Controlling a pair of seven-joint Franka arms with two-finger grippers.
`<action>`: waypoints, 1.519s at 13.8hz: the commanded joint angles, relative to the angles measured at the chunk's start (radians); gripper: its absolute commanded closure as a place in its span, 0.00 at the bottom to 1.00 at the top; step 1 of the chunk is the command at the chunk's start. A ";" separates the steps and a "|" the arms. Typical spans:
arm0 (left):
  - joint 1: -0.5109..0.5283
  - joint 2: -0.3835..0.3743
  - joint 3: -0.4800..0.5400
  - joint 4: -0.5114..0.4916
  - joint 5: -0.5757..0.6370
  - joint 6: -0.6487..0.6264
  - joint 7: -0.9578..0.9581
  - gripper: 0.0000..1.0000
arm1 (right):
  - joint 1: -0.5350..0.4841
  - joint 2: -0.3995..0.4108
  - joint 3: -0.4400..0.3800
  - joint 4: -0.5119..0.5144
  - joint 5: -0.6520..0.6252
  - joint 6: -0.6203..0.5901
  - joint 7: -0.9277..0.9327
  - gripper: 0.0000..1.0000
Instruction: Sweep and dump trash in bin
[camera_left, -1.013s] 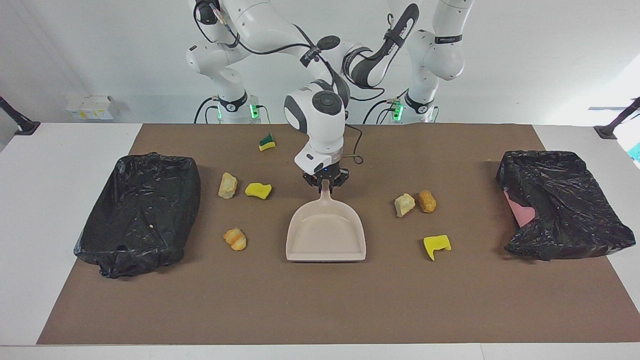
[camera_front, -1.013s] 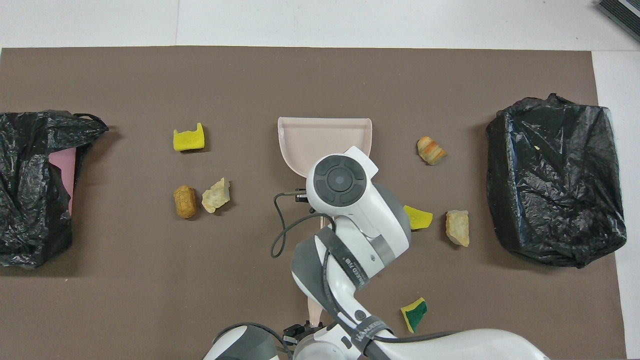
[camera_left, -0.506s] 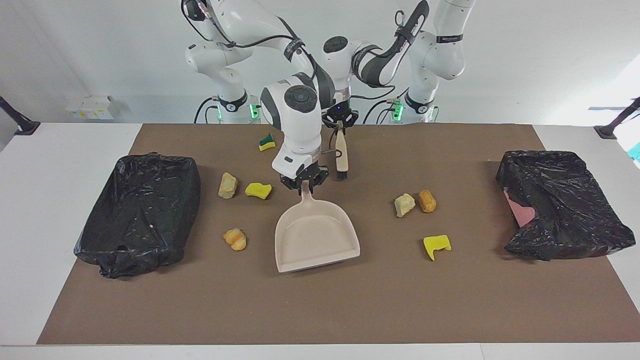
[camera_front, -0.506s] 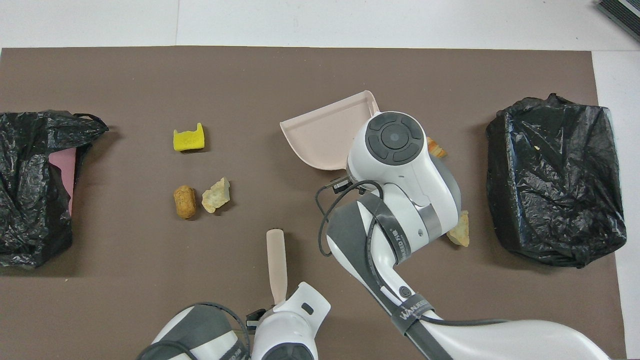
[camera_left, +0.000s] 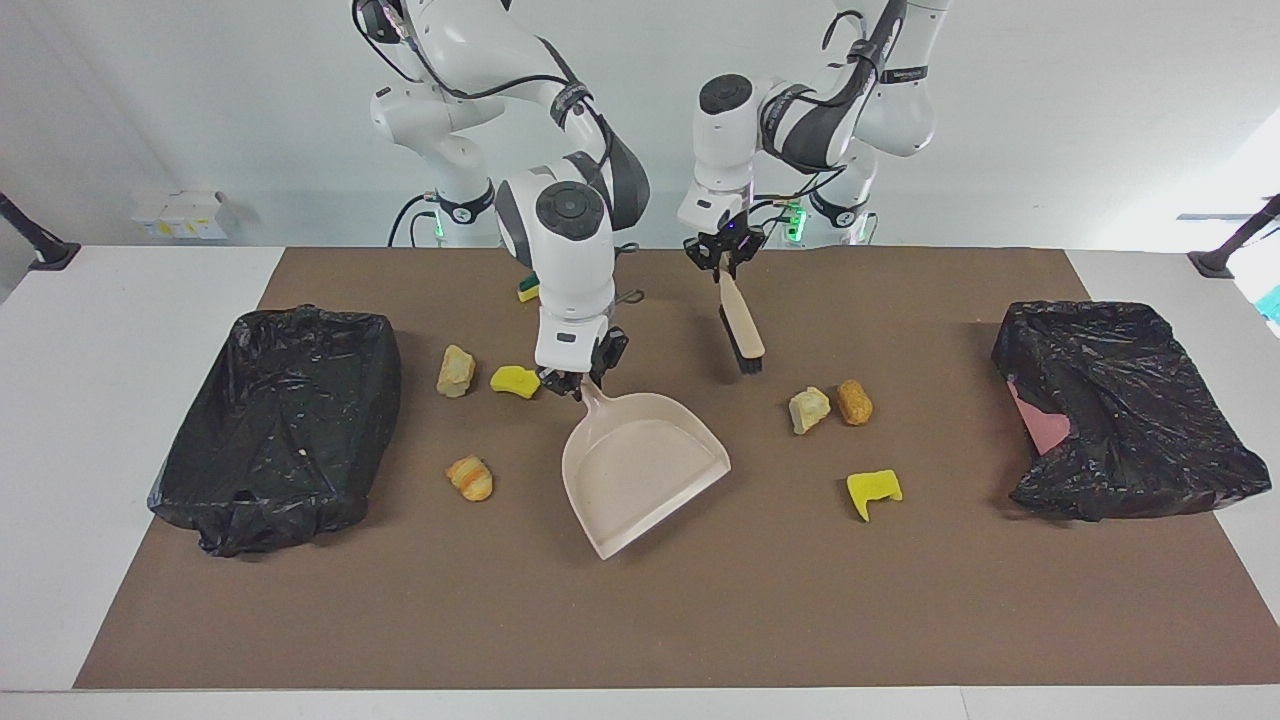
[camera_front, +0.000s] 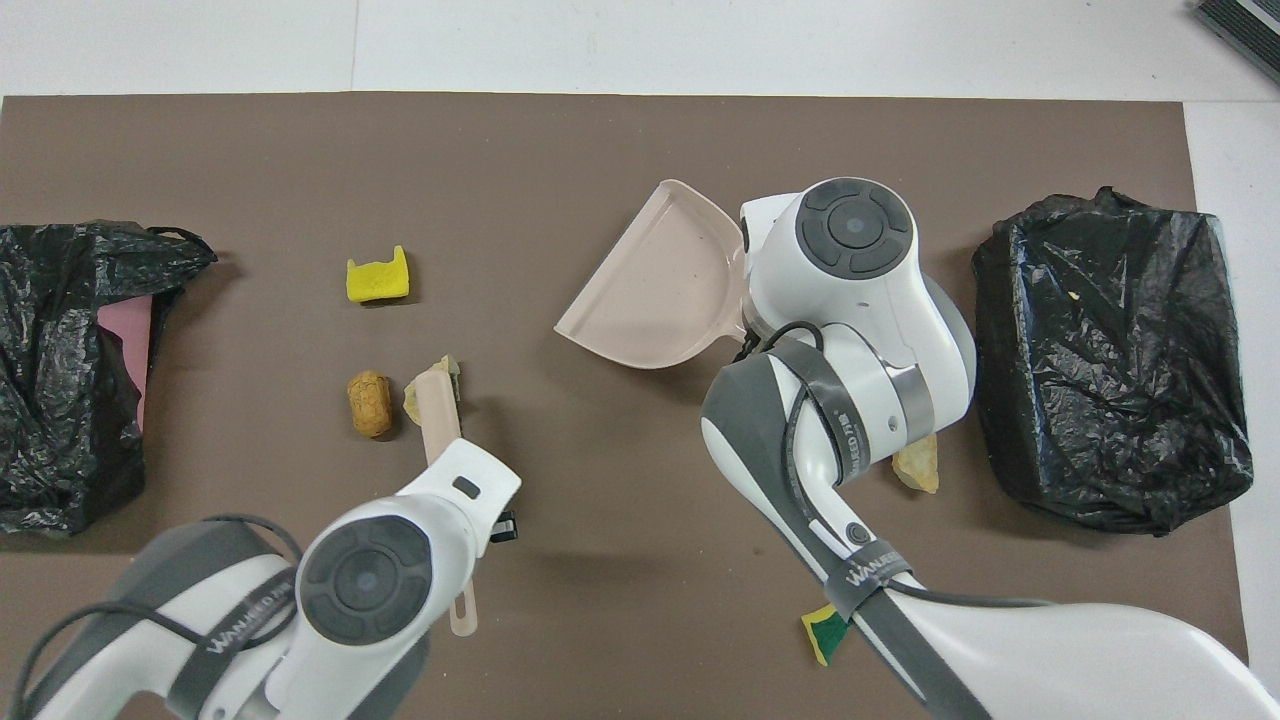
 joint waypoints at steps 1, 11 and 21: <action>0.136 0.039 -0.012 0.046 0.013 -0.018 0.188 1.00 | -0.021 0.035 0.009 0.032 -0.037 -0.023 -0.189 1.00; 0.397 0.133 -0.020 0.001 -0.031 0.135 0.564 1.00 | -0.004 0.112 0.016 0.080 -0.135 0.020 -0.341 1.00; 0.023 0.272 -0.026 0.078 -0.168 0.299 0.021 1.00 | 0.029 0.089 0.016 0.037 -0.137 0.016 -0.386 1.00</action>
